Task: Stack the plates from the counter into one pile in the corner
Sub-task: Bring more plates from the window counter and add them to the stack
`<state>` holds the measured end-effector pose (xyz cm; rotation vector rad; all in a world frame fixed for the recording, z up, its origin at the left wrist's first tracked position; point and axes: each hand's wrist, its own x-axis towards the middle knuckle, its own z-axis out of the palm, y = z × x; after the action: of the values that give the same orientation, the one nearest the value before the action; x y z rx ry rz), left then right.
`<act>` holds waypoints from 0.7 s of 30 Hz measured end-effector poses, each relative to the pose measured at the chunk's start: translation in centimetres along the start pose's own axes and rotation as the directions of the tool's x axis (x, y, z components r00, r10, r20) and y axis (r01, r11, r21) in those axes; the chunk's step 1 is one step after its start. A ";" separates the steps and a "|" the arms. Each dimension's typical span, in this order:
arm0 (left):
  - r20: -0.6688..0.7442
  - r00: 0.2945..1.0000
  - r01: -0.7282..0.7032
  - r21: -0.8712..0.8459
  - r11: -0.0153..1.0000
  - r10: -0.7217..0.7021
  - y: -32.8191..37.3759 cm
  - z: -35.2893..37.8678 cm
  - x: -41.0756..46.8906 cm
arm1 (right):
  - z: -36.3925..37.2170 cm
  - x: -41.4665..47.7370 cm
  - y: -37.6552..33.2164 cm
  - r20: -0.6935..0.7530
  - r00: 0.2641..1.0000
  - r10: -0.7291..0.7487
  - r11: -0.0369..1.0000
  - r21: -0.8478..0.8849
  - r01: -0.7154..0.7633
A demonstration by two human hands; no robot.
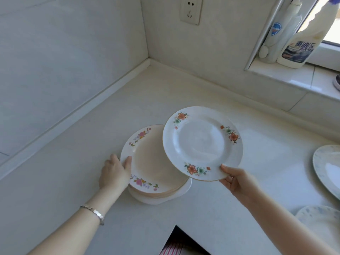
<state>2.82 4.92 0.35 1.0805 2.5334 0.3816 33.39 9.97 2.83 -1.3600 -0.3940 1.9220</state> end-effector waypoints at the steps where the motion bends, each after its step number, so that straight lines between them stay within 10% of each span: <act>1: 0.016 1.000 0.013 -0.224 0.975 -0.010 0.2 0.4 -0.2 | 0.4 0.1 0.2 0.003 1.000 0.005 0.999 -0.033 -0.005; 4: 0.129 0.988 0.150 -0.685 0.713 -0.084 1.3 1.0 -0.8 | 2.0 0.3 0.8 0.019 0.998 0.053 0.991 -0.120 -0.050; 10: 0.295 0.936 0.352 -0.803 0.482 -0.192 1.3 0.7 -0.5 | 5.3 1.6 2.6 0.011 0.992 0.125 0.960 -0.253 -0.118; 16: 0.370 0.919 0.389 -0.793 0.468 -0.136 0.3 1.0 0.2 | 7.1 2.1 3.2 0.090 0.992 0.084 0.895 -0.445 -0.035; 21: 0.404 0.888 0.458 -0.729 0.509 -0.221 -0.5 1.6 0.9 | 7.9 2.1 3.1 0.055 0.998 0.032 0.517 -0.855 0.030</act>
<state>2.61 5.40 -1.51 0.2136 1.8620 1.0725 24.69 10.65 2.55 -1.8769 -1.5568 1.8010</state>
